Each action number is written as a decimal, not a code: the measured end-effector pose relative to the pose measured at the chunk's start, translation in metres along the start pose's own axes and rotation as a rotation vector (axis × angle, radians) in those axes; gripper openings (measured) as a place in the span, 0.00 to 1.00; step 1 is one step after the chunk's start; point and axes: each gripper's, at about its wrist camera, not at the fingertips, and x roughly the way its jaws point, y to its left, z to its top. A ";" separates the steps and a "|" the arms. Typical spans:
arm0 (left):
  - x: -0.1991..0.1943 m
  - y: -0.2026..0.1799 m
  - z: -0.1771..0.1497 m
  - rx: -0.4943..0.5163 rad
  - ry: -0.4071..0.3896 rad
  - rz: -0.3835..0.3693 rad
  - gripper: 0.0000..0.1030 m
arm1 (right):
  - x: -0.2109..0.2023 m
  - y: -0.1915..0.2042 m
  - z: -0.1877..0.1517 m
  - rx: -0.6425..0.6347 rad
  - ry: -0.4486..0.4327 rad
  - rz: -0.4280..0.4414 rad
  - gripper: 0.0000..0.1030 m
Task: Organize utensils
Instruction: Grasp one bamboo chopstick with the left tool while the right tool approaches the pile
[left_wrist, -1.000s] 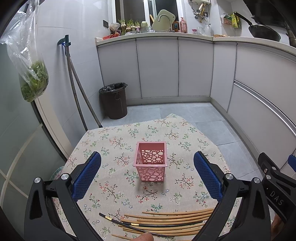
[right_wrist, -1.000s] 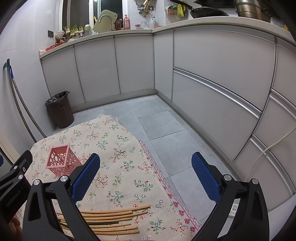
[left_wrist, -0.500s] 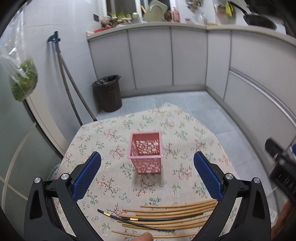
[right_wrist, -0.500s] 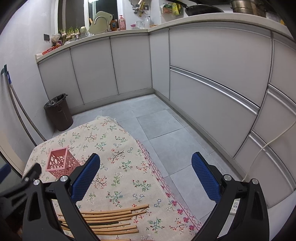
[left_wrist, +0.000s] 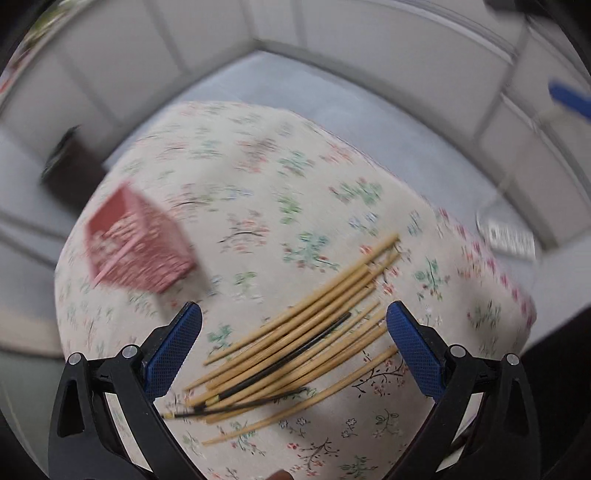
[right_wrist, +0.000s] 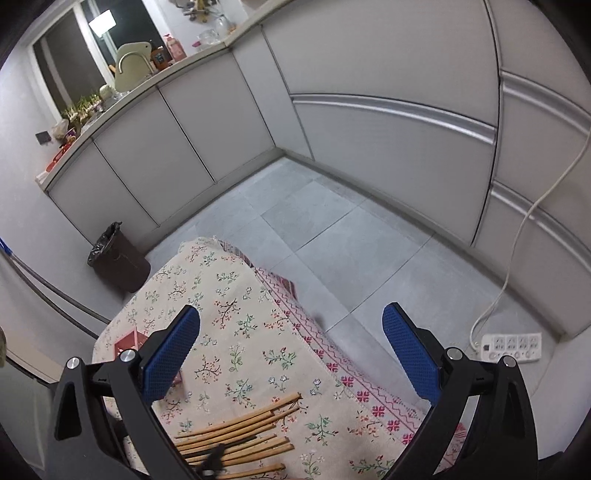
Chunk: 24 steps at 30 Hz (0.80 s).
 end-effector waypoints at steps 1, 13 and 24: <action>0.004 -0.003 0.004 0.021 0.012 -0.003 0.93 | 0.001 -0.001 0.000 0.006 0.008 0.001 0.94; 0.083 -0.053 0.048 0.243 0.178 -0.067 0.61 | 0.023 -0.040 0.021 0.169 0.121 0.028 0.94; 0.101 -0.031 0.058 0.170 0.210 -0.182 0.22 | 0.034 -0.055 0.022 0.251 0.156 -0.015 0.94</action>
